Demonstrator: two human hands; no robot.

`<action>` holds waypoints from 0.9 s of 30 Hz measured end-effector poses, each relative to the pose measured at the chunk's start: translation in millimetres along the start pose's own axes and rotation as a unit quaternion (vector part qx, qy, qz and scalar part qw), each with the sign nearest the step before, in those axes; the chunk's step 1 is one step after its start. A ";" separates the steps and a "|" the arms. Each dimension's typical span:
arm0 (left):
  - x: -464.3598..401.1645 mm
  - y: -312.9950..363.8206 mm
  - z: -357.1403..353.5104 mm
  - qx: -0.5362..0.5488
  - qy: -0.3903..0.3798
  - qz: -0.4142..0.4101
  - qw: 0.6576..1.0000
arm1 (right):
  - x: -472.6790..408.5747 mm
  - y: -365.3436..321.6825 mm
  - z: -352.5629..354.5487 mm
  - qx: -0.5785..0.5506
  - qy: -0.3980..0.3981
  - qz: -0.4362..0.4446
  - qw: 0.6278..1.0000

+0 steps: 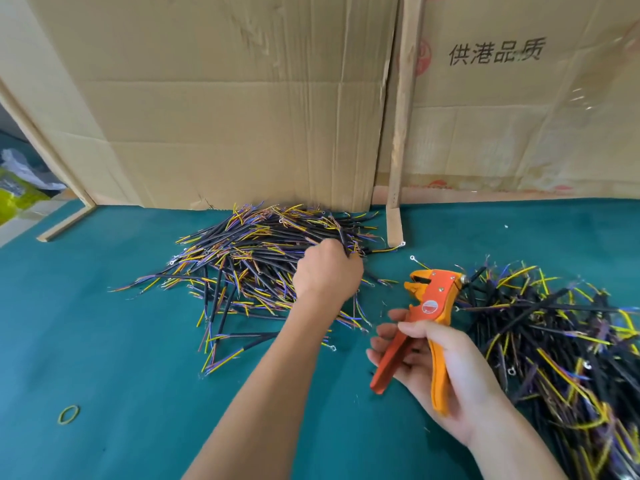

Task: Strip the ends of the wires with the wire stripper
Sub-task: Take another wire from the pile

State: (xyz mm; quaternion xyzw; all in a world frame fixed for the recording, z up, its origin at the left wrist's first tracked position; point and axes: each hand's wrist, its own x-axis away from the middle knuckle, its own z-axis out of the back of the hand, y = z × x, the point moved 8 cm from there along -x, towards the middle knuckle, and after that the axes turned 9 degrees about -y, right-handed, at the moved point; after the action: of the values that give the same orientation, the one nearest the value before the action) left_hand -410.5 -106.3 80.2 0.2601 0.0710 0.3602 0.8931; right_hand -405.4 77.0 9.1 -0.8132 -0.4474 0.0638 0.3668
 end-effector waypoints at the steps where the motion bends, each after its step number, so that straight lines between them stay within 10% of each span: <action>1: 4.9 -0.7 9.4 0.043 0.016 -0.011 0.999 | 0.3 -0.3 0.2 -0.005 -0.003 -0.001 1.000; 5: 35.1 -4.7 44.0 0.217 0.118 -0.088 0.965 | 2.5 -3.7 0.7 -0.027 -0.007 -0.006 1.000; 9: 57.1 -15.8 24.7 0.397 0.058 -0.122 0.908 | 2.8 -5.6 1.9 -0.028 0.000 -0.012 1.000; 27: 81.3 -12.2 -23.8 0.244 0.039 -0.201 0.948 | 2.9 -37.7 -0.2 -0.023 -0.061 0.113 0.991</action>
State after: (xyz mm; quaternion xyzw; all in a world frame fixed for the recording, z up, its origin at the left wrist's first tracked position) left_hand -351.1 -48.6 58.5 0.4360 0.2419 0.1545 0.8530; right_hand -429.3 91.6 34.5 -0.8613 -0.3751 0.1440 0.3110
